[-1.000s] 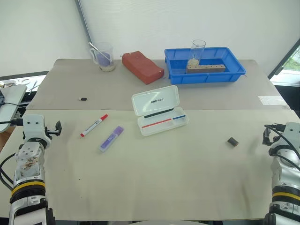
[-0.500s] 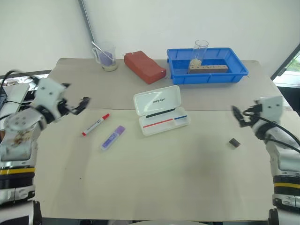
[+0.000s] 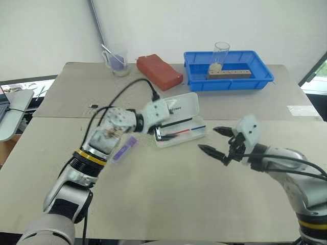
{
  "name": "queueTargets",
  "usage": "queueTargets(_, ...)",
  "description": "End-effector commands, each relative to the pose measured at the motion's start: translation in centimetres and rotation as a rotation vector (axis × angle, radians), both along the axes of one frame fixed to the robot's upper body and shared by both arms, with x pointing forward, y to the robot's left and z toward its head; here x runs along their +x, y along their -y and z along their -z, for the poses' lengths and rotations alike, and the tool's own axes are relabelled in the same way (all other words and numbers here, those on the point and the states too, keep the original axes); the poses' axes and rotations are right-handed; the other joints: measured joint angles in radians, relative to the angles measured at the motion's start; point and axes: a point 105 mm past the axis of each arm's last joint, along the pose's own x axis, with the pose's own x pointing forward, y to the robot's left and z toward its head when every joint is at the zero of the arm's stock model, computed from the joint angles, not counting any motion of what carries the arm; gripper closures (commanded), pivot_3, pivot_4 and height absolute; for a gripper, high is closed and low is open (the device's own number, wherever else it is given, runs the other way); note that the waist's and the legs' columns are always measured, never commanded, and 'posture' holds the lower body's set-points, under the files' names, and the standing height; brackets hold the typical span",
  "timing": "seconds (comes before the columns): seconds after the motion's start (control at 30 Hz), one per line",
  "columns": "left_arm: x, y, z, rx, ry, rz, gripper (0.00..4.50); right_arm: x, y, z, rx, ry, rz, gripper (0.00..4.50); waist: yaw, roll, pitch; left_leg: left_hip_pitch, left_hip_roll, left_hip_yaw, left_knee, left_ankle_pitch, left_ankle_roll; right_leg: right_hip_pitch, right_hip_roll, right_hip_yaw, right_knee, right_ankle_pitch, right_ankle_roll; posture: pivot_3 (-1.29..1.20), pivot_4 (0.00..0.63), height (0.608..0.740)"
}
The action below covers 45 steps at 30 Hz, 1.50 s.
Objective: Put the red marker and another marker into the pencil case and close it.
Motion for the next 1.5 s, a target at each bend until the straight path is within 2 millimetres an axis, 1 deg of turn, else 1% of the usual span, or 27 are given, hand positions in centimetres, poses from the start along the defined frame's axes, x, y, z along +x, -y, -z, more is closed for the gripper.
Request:
queueTargets(0.03, 0.3, -0.2, -0.7, -0.002, 0.028, -0.023, 0.08, -0.5, -0.2, -1.0, 0.008, 0.038, 0.017, 0.00, 0.003, 0.000, 0.000, -0.002, -0.003, -0.005, 0.000, 0.000, 0.000, -0.001, 0.000, 0.000, 0.001, 0.000, 0.000, 0.00, 0.150, 0.740)
queueTargets(0.1, -0.5, 0.3, 0.7, 0.014, -0.018, -0.011, 0.08, -0.5, 0.0, -0.9, 0.008, 0.039, 0.034, 0.00, 0.006, 0.001, 0.000, -0.004, -0.006, -0.011, 0.001, 0.000, 0.001, -0.003, 0.000, 0.000, 0.001, 0.000, 0.001, 0.00, 0.150, 0.740)
queueTargets(0.2, -1.3, 0.7, 2.2, 0.029, -0.073, -0.008, 0.08, -0.5, 0.2, -1.0, 0.012, 0.042, 0.046, 0.00, 0.009, 0.001, -0.001, -0.005, -0.008, -0.015, 0.002, 0.000, 0.001, -0.003, 0.000, -0.001, 0.001, 0.000, 0.001, 0.00, 0.150, 0.740)
queueTargets(0.4, -1.0, 0.4, 4.7, 0.095, -0.128, -0.058, 0.08, -0.6, 0.2, -1.1, 0.011, 0.047, 0.046, 0.00, 0.009, 0.001, -0.001, -0.008, -0.012, -0.025, 0.003, 0.001, 0.002, -0.003, 0.000, -0.003, 0.002, 0.001, 0.001, 0.00, 0.150, 0.740)
queueTargets(0.57, -0.9, 0.2, 6.2, 0.130, -0.164, -0.071, 0.08, -0.3, 0.0, -1.3, 0.021, 0.056, 0.057, 0.00, 0.008, 0.001, -0.001, -0.008, -0.016, -0.032, 0.003, 0.001, 0.002, -0.003, 0.000, -0.003, 0.003, 0.001, 0.001, 0.00, 0.150, 0.740)
queueTargets(0.67, -0.7, 0.0, 6.7, 0.137, -0.169, -0.076, 0.89, -0.1, -0.1, -1.5, 0.024, 0.064, 0.057, 0.00, 0.009, 0.001, -0.001, -0.008, -0.020, -0.039, 0.003, 0.001, 0.002, -0.003, 0.000, -0.003, 0.003, 0.000, 0.001, 0.00, 0.150, 0.740)
queueTargets(0.83, -0.1, 0.0, 6.2, 0.116, -0.158, -0.094, 3.28, -0.2, -0.4, -1.7, 0.029, 0.065, 0.033, 0.00, 0.009, 0.001, -0.001, -0.008, -0.022, -0.044, 0.003, 0.001, 0.002, -0.002, 0.001, -0.005, 0.004, 0.000, 0.002, 0.00, 0.150, 0.740)
queueTargets(0.87, -0.1, 0.0, 6.2, 0.116, -0.157, -0.095, 3.88, -0.2, -0.3, -1.7, 0.025, 0.065, 0.033, 0.00, 0.008, 0.001, -0.001, -0.008, -0.022, -0.045, 0.003, 0.001, 0.003, -0.002, 0.001, -0.005, 0.004, 0.000, 0.002, 0.00, 0.150, 0.740)
queueTargets(0.9, 0.0, -0.1, 6.2, 0.118, -0.156, -0.095, 4.27, -0.2, -0.3, -1.7, 0.024, 0.065, 0.034, 0.00, 0.008, 0.001, -0.001, -0.008, -0.022, -0.045, 0.003, 0.001, 0.003, -0.002, 0.001, -0.005, 0.004, 0.000, 0.002, 0.00, 0.150, 0.740)
queueTargets(0.93, -0.1, -0.2, 6.3, 0.126, -0.154, -0.092, 4.45, -0.1, -0.2, -1.7, 0.024, 0.065, 0.035, 0.00, 0.008, 0.001, -0.001, -0.008, -0.022, -0.046, 0.003, 0.002, 0.003, -0.002, 0.001, -0.005, 0.004, 0.000, 0.002, 0.00, 0.150, 0.740)
queueTargets(1.07, -0.3, -0.6, 6.3, 0.138, -0.135, -0.066, 4.45, -0.1, -0.2, -1.9, 0.025, 0.067, 0.035, 0.00, 0.008, 0.001, -0.001, -0.008, -0.022, -0.046, 0.003, 0.002, 0.003, -0.002, 0.002, -0.005, 0.004, 0.001, 0.002, 0.00, 0.150, 0.740)
queueTargets(1.13, -1.0, -0.6, 5.8, 0.138, -0.109, 0.002, 4.45, -0.1, -0.2, -2.0, 0.019, 0.066, 0.022, 0.00, 0.008, 0.001, -0.001, -0.008, -0.022, -0.047, 0.003, 0.002, 0.003, -0.002, 0.002, -0.005, 0.004, 0.001, 0.001, 0.00, 0.150, 0.740)
queueTargets(1.23, -3.1, -0.8, 5.1, 0.163, -0.092, 0.151, 4.45, -0.8, -0.3, -2.2, 0.005, 0.050, -0.042, 0.00, 0.006, 0.002, -0.001, -0.008, -0.022, -0.047, 0.003, 0.002, 0.003, -0.002, 0.002, -0.005, 0.004, 0.001, 0.001, 0.00, 0.150, 0.740)
queueTargets(1.3, -4.2, -1.1, 4.8, 0.178, -0.089, 0.208, 4.45, -1.5, -0.4, -2.4, -0.006, 0.032, -0.097, 0.00, 0.007, 0.003, -0.002, -0.008, -0.022, -0.047, 0.003, 0.002, 0.003, -0.002, 0.002, -0.005, 0.004, 0.001, 0.001, 0.00, 0.150, 0.740)
queueTargets(1.4, -5.5, -1.6, 5.1, 0.215, -0.091, 0.245, 4.45, -2.5, -0.4, -2.3, -0.032, -0.005, -0.170, 0.00, 0.010, 0.004, -0.002, -0.008, -0.022, -0.047, 0.003, 0.002, 0.003, -0.001, 0.002, -0.005, 0.004, 0.001, 0.001, 0.00, 0.150, 0.740)
queueTargets(1.5, -6.8, -2.1, 5.8, 0.248, -0.102, 0.270, 4.45, -3.8, -0.6, -1.8, -0.052, -0.056, -0.238, 0.00, 0.010, 0.003, -0.002, -0.007, -0.022, -0.047, 0.003, 0.002, 0.003, 0.001, 0.002, -0.006, 0.004, 0.000, 0.001, 0.00, 0.150, 0.740)
